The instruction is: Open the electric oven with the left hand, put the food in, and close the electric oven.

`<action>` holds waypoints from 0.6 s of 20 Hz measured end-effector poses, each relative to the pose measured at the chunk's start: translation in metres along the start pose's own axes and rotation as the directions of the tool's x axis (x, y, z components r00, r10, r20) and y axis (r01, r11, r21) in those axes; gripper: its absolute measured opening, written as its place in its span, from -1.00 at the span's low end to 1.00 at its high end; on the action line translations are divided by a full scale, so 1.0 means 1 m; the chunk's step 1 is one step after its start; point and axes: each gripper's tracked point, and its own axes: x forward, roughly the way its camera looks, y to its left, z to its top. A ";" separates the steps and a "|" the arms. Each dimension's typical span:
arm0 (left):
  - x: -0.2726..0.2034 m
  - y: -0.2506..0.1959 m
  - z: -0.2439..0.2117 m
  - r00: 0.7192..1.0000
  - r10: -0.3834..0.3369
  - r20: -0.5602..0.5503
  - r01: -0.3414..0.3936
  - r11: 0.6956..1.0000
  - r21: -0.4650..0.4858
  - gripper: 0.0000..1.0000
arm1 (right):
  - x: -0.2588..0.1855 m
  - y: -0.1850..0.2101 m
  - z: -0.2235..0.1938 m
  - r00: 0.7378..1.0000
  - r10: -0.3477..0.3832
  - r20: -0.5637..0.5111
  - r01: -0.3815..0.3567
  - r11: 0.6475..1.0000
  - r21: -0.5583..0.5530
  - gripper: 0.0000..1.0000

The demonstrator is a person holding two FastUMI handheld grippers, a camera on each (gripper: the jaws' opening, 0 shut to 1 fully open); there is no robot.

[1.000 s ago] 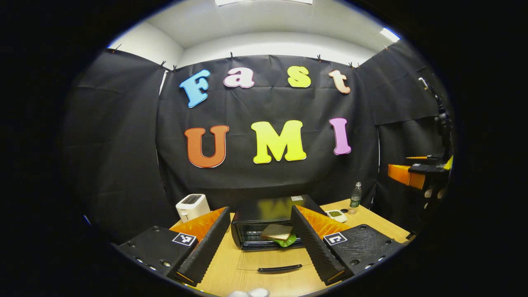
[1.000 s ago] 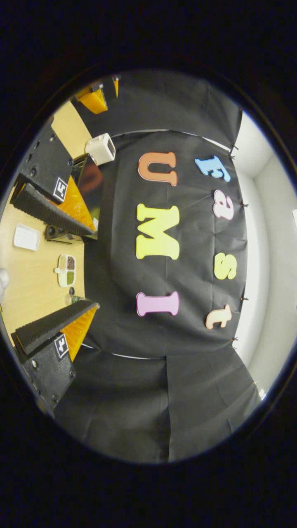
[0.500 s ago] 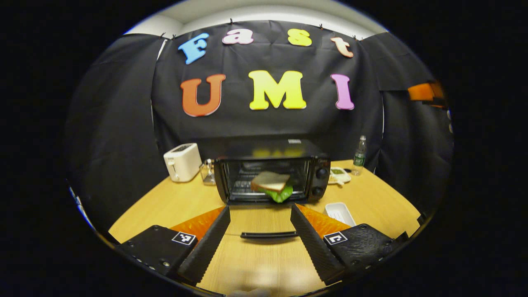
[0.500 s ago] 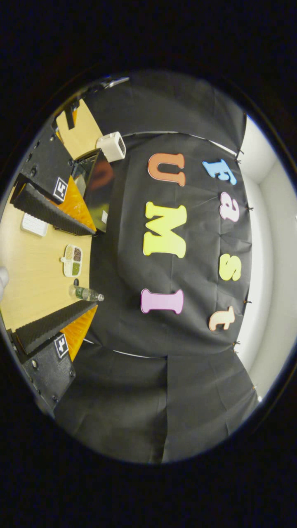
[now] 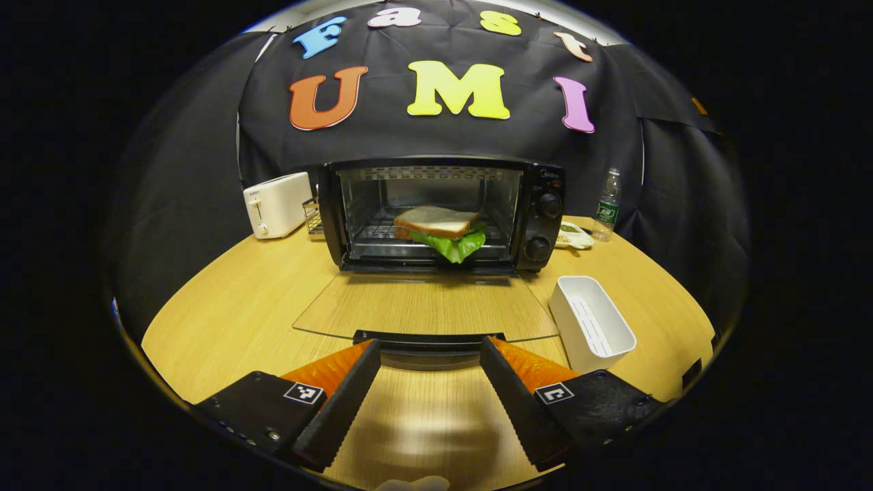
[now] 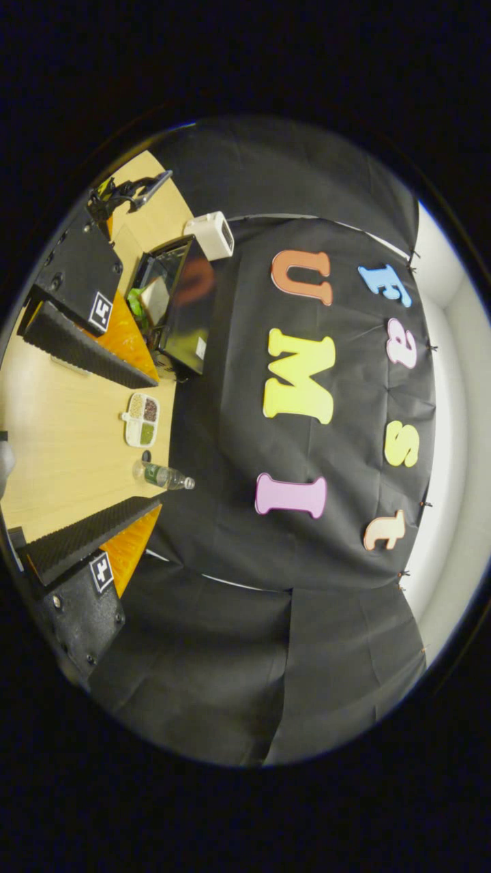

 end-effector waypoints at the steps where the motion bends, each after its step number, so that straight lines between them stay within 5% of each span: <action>1: 0.003 -0.001 -0.004 1.000 -0.002 -0.007 0.002 1.000 0.000 0.94 | 0.001 -0.002 -0.003 1.000 -0.005 -0.007 0.005 1.000 0.000 0.93; 8: 0.025 0.005 -0.020 0.998 -0.004 -0.057 0.004 1.000 -0.009 0.93 | 0.004 -0.005 -0.012 0.999 -0.011 -0.040 0.012 1.000 0.009 0.93; 9: 0.025 0.002 -0.022 0.998 -0.007 -0.062 0.006 1.000 -0.008 0.75 | 0.006 -0.005 -0.012 0.999 -0.014 -0.043 0.014 1.000 0.007 0.93; 10: 0.022 0.003 -0.021 0.998 -0.005 -0.056 0.004 1.000 -0.008 0.92 | 0.007 -0.006 -0.015 0.999 -0.014 -0.043 0.014 1.000 0.005 0.94; 12: 0.022 0.003 -0.020 0.998 -0.003 -0.055 0.003 1.000 -0.001 0.89 | 0.007 -0.005 -0.015 0.999 -0.008 -0.048 0.009 1.000 0.011 0.94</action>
